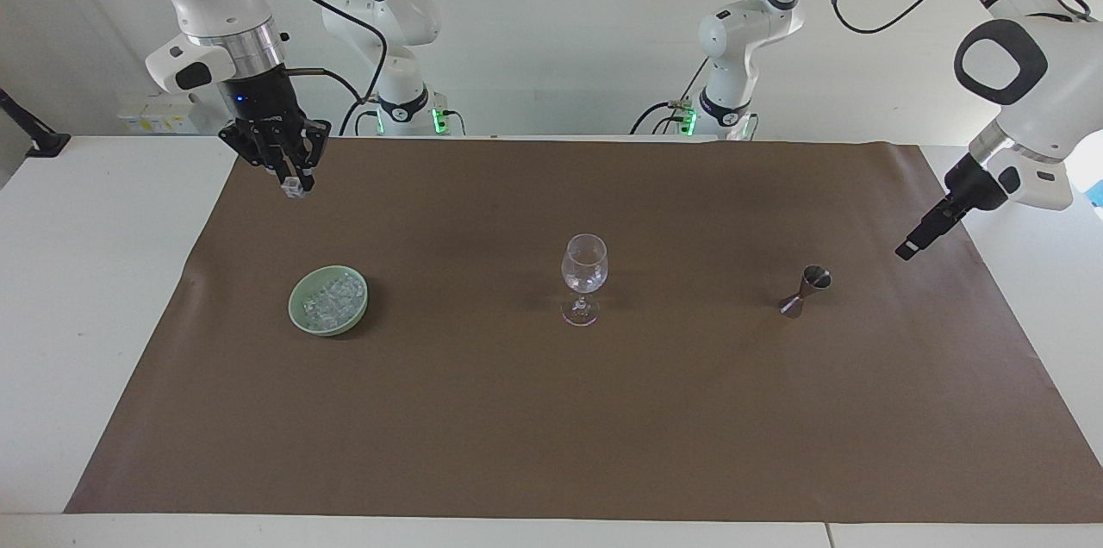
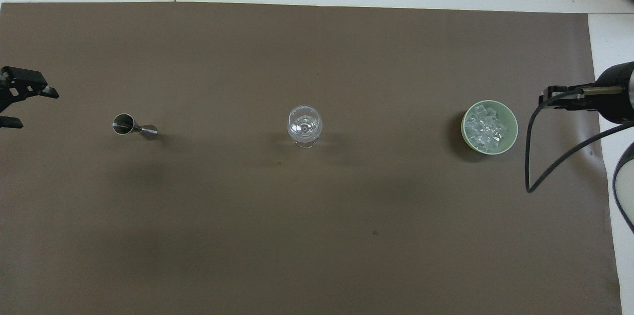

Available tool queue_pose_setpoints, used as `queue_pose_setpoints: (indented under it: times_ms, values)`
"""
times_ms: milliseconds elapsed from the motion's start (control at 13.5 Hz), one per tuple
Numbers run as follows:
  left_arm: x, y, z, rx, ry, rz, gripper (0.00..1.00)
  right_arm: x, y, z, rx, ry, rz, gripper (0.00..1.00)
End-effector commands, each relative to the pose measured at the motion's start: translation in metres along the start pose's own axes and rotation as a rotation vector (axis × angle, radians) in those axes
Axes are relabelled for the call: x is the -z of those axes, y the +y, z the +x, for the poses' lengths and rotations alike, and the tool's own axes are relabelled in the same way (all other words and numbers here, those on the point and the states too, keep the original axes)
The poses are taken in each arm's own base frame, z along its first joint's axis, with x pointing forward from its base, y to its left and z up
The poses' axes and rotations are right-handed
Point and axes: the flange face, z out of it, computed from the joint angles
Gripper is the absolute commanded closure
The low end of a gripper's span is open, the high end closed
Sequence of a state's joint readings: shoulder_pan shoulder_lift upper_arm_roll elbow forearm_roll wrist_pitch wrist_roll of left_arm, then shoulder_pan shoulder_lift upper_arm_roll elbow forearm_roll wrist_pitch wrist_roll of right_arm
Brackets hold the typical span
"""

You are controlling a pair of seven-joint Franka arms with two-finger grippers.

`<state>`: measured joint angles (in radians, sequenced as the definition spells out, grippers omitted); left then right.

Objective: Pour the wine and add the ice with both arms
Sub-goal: 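Carry the green ice cup with the right gripper over the clear glass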

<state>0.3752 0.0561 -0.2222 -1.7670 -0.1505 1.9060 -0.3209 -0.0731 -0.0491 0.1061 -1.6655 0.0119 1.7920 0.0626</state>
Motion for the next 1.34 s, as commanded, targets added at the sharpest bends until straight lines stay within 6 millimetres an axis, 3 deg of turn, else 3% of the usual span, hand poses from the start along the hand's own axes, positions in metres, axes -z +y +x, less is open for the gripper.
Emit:
queue_pose_setpoints:
  times_ms: [0, 223, 519, 890, 1261]
  values:
    - [0.028, 0.011, -0.018, -0.153, 0.036, 0.028, 0.0, 0.004, -0.014, 0.005, -0.008, -0.01, 0.021, 1.0]
    - [0.044, 0.018, -0.027, -0.218, 0.044, 0.04, 0.0, -0.004, -0.063, 0.001, -0.045, -0.005, 0.04, 1.0]
    - [0.06, 0.044, -0.048, -0.43, 0.009, 0.083, 0.0, -0.011, -0.127, -0.008, -0.1, 0.021, 0.128, 1.0]
    - [0.06, 0.078, -0.074, -0.55, -0.01, 0.106, 0.0, -0.034, -0.221, -0.025, -0.281, 0.062, 0.297, 1.0]
    - [0.06, 0.098, -0.086, -0.589, 0.002, 0.088, 0.0, -0.06, -0.282, -0.035, -0.228, 0.082, 0.351, 1.0]
